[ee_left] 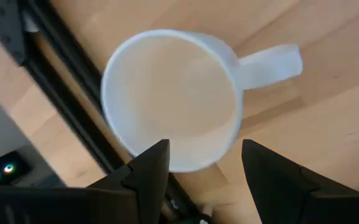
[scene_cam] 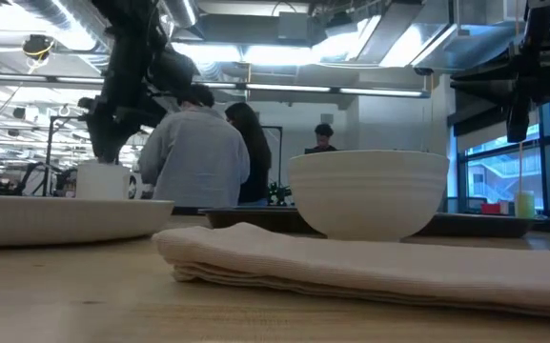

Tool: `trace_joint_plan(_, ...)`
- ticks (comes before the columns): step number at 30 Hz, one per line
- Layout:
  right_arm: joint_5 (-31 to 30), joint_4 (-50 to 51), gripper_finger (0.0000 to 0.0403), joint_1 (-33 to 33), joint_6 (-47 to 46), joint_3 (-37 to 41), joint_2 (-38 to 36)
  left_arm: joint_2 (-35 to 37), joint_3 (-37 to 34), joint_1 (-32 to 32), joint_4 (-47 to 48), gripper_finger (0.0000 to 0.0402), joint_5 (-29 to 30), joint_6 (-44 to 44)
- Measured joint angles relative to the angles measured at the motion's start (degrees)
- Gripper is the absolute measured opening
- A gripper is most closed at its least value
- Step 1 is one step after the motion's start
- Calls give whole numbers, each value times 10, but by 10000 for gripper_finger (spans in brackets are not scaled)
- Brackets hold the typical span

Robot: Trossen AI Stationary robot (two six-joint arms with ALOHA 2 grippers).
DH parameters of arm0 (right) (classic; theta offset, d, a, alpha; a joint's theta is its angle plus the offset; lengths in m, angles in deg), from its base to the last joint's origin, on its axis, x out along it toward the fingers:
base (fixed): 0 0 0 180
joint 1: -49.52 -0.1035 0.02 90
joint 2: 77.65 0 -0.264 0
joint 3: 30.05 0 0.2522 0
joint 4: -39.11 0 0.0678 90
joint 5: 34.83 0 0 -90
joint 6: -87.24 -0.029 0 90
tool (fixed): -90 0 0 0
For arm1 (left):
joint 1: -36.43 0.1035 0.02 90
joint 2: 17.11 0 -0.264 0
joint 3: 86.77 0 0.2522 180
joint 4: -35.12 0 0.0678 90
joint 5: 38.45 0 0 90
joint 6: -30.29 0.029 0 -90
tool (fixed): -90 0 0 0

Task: Set up tray
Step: Put the white mug on the black serving tray

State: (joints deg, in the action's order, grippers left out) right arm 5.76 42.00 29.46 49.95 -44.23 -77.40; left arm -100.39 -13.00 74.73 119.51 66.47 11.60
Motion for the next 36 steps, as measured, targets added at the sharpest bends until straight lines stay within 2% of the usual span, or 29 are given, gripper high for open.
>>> trace_joint_plan(5,0,0,45,0,1,0,0,0,-10,19,-41,194,-31,26)
trace_joint_plan(12,0,0,45,0,2,0,0,-2,-10,39,-61,194,-43,59)
trace_joint_plan(20,0,0,45,0,2,0,0,-37,-10,46,-63,184,-58,85)
trace_joint_plan(25,0,1,45,0,5,0,0,-52,-10,46,-64,141,-53,92)
trace_joint_plan(36,0,26,45,0,1,0,0,-54,-10,46,-62,9,-61,145)
